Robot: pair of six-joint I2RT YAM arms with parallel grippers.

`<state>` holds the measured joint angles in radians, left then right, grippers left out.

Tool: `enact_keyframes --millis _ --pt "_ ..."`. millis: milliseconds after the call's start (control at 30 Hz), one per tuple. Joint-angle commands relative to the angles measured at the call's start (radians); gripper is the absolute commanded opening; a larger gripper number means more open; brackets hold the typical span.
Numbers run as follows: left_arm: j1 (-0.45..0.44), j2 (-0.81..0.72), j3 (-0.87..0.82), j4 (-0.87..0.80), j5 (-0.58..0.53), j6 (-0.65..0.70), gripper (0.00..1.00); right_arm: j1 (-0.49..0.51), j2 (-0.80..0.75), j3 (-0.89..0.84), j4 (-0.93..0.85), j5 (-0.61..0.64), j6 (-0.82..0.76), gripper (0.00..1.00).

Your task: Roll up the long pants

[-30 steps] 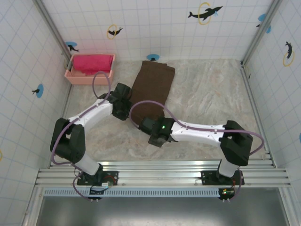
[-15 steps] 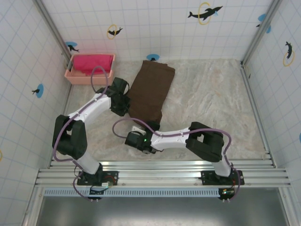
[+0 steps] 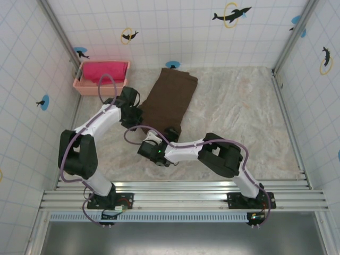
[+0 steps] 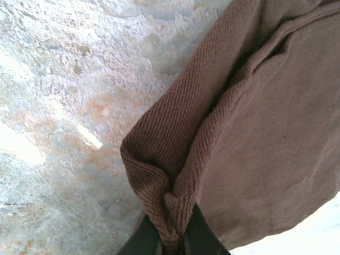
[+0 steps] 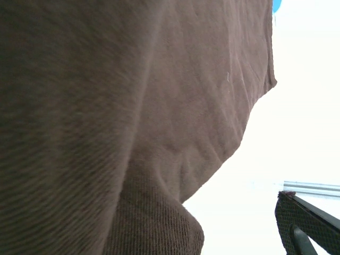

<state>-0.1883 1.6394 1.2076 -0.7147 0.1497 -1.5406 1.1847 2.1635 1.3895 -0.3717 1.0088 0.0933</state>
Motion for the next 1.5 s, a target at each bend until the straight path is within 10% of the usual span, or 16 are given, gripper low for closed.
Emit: enact_keyframes --millis 0,100,167,300,433,867,1267,1467 --pt "0.026 -0.034 0.009 -0.04 0.01 0.029 0.0 -0.02 0.095 -0.023 -0.076 -0.126 -0.028 0.94" --pt "0.039 -0.037 0.007 -0.041 0.015 0.034 0.0 -0.029 0.116 0.007 -0.09 -0.15 -0.035 0.56" --pt "0.048 -0.036 0.006 -0.038 0.02 0.041 0.0 -0.036 0.126 0.022 -0.104 -0.18 -0.035 0.0" --pt "0.074 -0.038 0.001 0.04 0.031 0.103 0.03 -0.039 0.107 0.037 -0.137 -0.273 -0.04 0.0" --pt "0.107 -0.026 0.055 0.026 -0.007 0.279 0.96 -0.058 0.065 0.085 -0.228 -0.47 -0.078 0.0" --pt "0.135 -0.322 -0.289 0.286 -0.013 0.322 0.97 -0.267 0.091 0.34 -0.536 -1.126 -0.154 0.0" --pt "0.118 -0.422 -0.764 1.114 0.056 0.043 0.97 -0.338 0.183 0.429 -0.587 -1.214 -0.135 0.0" --pt "0.094 -0.444 -0.806 1.221 0.036 0.036 0.97 -0.353 0.203 0.452 -0.597 -1.23 -0.13 0.0"
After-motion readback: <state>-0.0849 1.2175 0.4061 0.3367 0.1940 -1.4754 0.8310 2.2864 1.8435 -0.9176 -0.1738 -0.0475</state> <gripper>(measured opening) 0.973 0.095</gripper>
